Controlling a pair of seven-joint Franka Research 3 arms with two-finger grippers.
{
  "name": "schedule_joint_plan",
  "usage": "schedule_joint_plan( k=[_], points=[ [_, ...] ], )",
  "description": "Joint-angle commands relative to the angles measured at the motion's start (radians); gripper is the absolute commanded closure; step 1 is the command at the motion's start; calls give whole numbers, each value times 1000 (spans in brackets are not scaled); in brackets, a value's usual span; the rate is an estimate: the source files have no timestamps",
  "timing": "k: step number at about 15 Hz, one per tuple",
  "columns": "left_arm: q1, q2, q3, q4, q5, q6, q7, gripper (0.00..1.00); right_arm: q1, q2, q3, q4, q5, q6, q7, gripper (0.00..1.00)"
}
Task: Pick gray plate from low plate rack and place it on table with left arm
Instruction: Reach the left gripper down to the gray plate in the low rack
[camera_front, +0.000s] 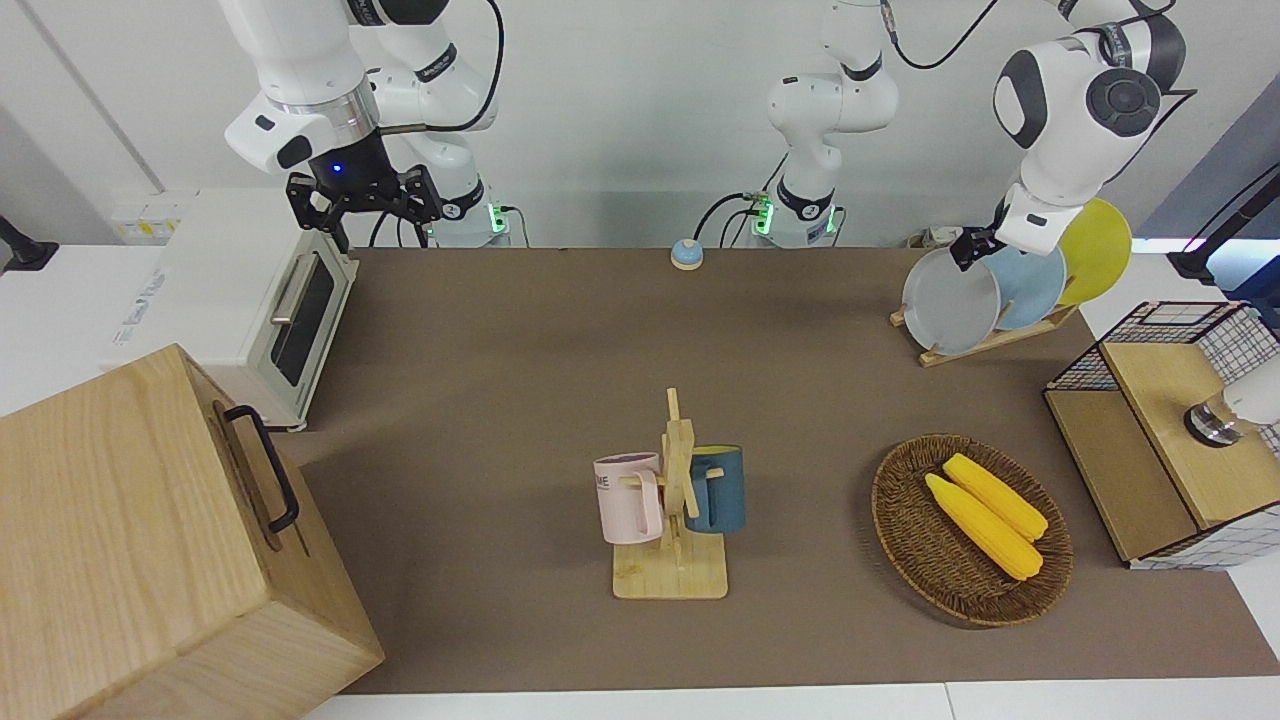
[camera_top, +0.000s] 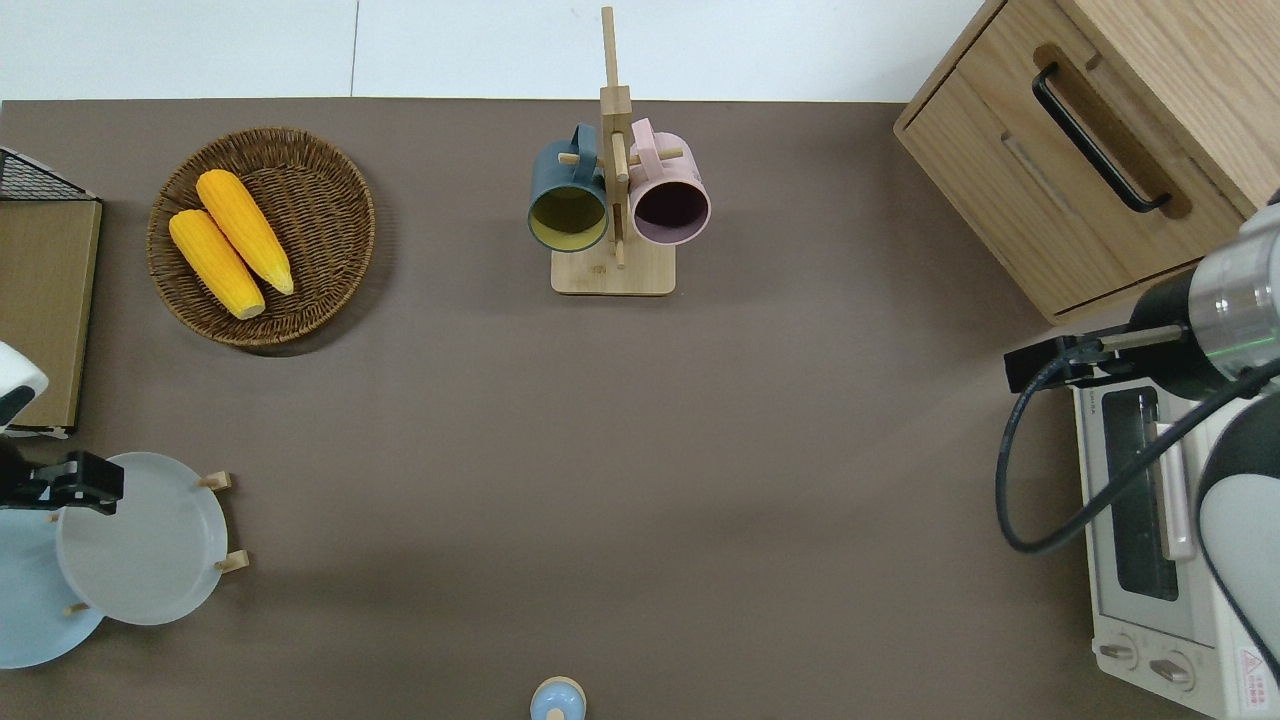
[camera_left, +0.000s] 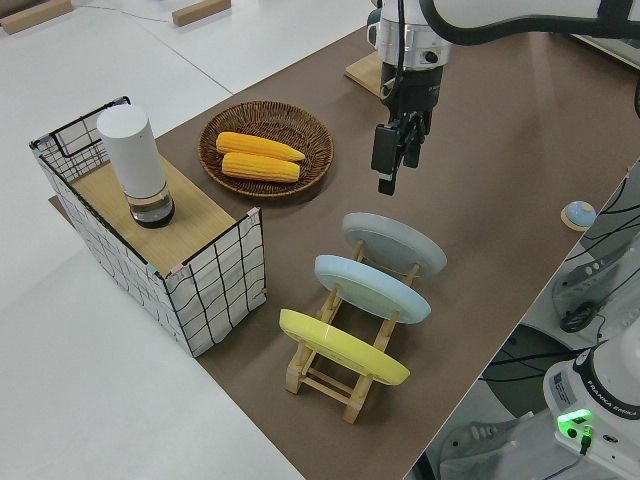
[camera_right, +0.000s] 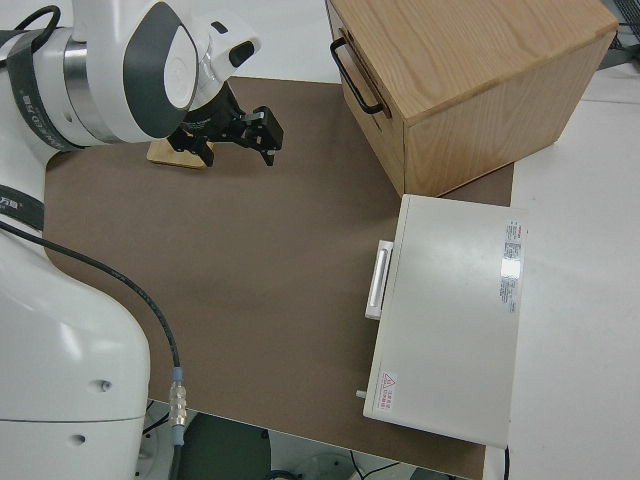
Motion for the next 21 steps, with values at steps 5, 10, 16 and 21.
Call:
schedule_joint_plan(
  k=[5,10,16,21],
  points=[
    [25,-9,-3,-177,64,84,59,15,-19,-3,17,9,-1,-13,12,17],
    [32,-6,7,-177,64,95,65,558,-19,-3,17,9,-1,-14,12,17],
    [32,-5,8,-171,62,93,67,934,-19,-1,17,9,-1,-13,12,17],
    [26,-12,8,-99,62,63,59,934,-19,-3,16,9,-1,-14,12,17]
  ],
)
